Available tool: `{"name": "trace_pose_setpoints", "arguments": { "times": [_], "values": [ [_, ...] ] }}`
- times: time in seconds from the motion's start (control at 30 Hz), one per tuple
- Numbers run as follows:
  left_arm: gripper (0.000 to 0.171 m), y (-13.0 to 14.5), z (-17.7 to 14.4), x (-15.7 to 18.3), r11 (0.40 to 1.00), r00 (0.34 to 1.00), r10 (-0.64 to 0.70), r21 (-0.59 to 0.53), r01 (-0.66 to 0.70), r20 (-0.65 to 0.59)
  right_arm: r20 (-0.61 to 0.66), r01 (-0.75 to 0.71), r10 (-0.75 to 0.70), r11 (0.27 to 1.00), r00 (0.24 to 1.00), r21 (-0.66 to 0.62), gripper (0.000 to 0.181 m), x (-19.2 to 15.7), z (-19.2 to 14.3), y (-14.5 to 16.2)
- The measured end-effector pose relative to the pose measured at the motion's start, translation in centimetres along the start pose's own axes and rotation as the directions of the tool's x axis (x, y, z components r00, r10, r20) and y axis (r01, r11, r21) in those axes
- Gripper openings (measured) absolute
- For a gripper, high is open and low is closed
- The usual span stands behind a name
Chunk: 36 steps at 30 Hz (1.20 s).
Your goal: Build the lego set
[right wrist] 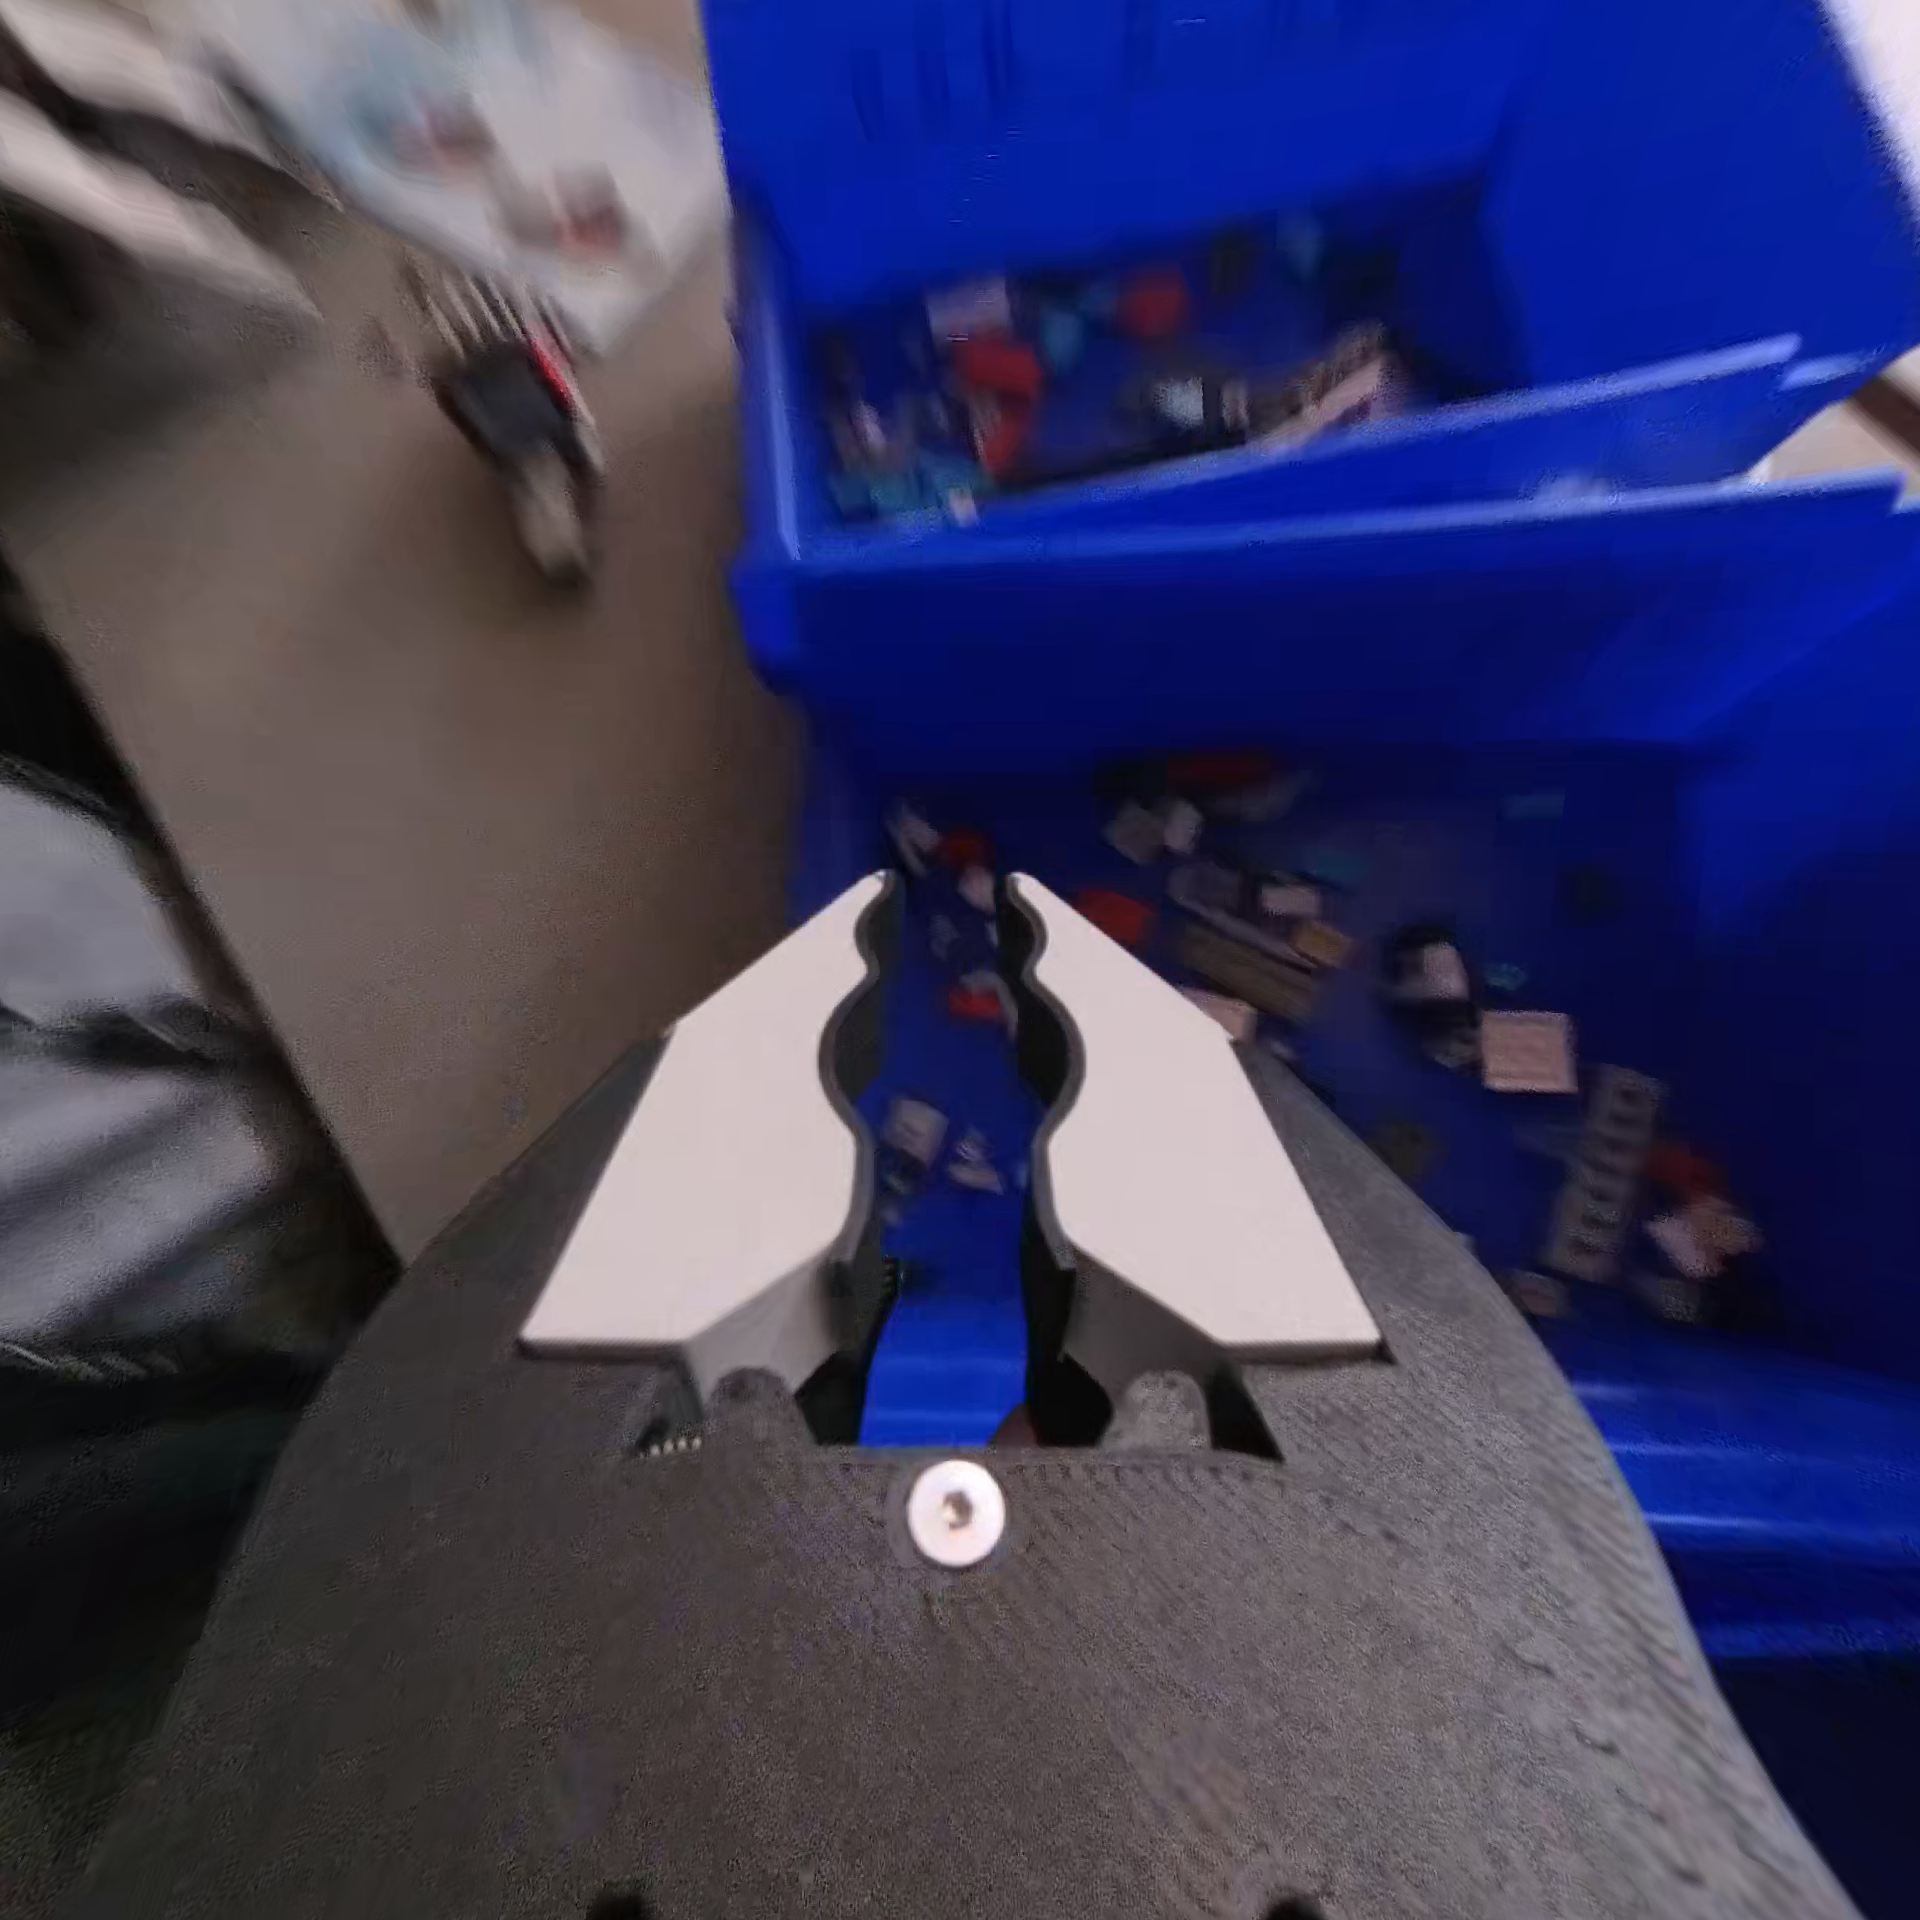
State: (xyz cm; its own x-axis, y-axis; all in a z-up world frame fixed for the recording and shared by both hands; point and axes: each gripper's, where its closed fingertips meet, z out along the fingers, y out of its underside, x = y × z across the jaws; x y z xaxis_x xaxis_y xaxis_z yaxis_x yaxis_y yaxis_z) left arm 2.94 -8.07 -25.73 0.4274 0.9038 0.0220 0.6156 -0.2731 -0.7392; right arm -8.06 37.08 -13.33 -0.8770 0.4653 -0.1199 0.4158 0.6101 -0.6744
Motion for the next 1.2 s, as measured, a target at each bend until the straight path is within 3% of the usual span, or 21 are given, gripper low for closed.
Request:
{"name": "trace_pose_setpoints", "arguments": {
  "times": [0.13, 0.27, 0.57, 0.77, 1.03, 1.2],
  "values": [
    [0.065, -0.1, -0.2, 0.3, 1.0, 0.999, -0.013, 0.017, 0.013, -0.036, 0.078, 0.123, -0.098, 0.887, 0.992, -0.445, 0.015, 3.4, 4.4, 4.8],
    [0.065, -0.1, -0.5, 0.5, 0.999, 0.999, 0.018, 0.028, -0.017, -0.027, 0.136, 0.227, -0.182, 0.736, 0.974, -0.638, 0.012, 4.7, 6.5, 7.8],
    [0.065, 0.1, -0.5, 0.9, 1.0, 0.998, 0.019, 0.014, -0.018, -0.067, 0.106, 0.234, -0.227, 0.672, 0.968, -0.702, 0.012, 6.3, 7.2, 9.5],
    [0.065, -0.1, -0.7, 0.9, 0.999, 0.992, -0.042, 0.027, 0.046, -0.121, 0.121, 0.222, -0.192, 0.692, 0.974, -0.687, 0.011, 5.8, 7.3, 9.7],
    [0.064, 0.0, -0.6, 0.8, 0.999, 0.995, -0.027, 0.022, 0.03, -0.098, 0.129, 0.227, -0.191, 0.692, 0.973, -0.685, 0.009, 5.8, 7.4, 9.7],
    [0.064, 0.0, -0.6, 0.7, 0.999, 0.995, -0.03, 0.023, 0.032, -0.092, 0.094, 0.198, -0.181, 0.73, 0.979, -0.654, 0.004, 6.0, 7.2, 9.1]
  ]
}}
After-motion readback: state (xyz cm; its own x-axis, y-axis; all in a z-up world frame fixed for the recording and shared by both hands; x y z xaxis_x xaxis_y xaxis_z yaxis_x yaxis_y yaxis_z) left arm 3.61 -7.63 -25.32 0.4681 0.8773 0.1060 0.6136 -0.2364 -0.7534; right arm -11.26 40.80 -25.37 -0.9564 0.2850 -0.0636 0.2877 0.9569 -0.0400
